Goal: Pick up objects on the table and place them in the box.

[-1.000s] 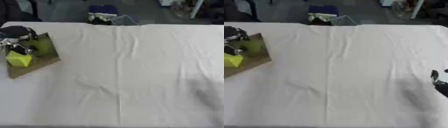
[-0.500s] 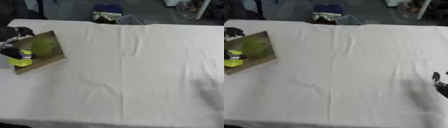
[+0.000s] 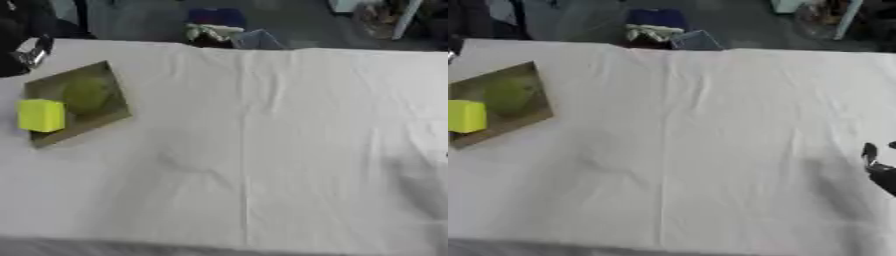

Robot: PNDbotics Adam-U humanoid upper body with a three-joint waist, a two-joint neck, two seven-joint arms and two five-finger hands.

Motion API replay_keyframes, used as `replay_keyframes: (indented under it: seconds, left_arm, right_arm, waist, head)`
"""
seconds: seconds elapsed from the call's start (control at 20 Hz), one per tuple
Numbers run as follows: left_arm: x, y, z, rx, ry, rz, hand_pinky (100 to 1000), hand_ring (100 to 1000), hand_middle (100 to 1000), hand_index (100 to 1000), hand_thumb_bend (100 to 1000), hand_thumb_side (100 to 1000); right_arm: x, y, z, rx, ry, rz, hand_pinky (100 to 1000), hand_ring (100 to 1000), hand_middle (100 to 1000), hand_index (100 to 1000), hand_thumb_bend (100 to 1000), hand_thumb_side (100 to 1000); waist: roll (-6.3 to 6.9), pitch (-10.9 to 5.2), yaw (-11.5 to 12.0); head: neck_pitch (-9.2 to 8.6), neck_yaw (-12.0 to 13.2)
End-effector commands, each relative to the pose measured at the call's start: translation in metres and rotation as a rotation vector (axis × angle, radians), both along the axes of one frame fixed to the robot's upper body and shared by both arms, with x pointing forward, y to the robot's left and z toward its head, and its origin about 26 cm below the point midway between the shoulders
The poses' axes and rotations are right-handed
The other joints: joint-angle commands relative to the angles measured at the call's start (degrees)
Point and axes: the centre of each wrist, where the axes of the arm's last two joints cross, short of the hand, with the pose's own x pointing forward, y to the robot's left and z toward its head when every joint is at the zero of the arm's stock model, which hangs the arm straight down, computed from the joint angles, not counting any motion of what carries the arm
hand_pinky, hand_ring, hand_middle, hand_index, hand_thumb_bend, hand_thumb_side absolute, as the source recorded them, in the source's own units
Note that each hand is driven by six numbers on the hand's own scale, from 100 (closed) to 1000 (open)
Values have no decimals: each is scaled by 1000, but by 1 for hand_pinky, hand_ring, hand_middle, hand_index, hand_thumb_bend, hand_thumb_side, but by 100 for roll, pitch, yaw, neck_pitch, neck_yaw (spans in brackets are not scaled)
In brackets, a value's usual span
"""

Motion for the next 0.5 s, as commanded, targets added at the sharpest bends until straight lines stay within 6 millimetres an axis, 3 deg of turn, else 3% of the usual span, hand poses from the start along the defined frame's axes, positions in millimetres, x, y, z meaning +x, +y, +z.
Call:
replay_keyframes:
  seconds: [0.05, 0.5]
  left_arm:
    - [-8, -15, 16, -153, -157, -53, 723, 638, 740, 829, 109, 651]
    - [-31, -48, -7, -561, -280, -98, 673, 580, 657, 776, 100, 721]
  right_arm:
    - [2, -10, 11, -12, -27, -17, 735, 991, 594, 889, 257, 294]
    - [0, -9, 7, -4, -22, -15, 736, 992, 593, 891, 252, 295]
  waist:
    - [6, -78, 1]
    - [-16, -112, 43]
  head:
    - [22, -10]
    - [30, 37]
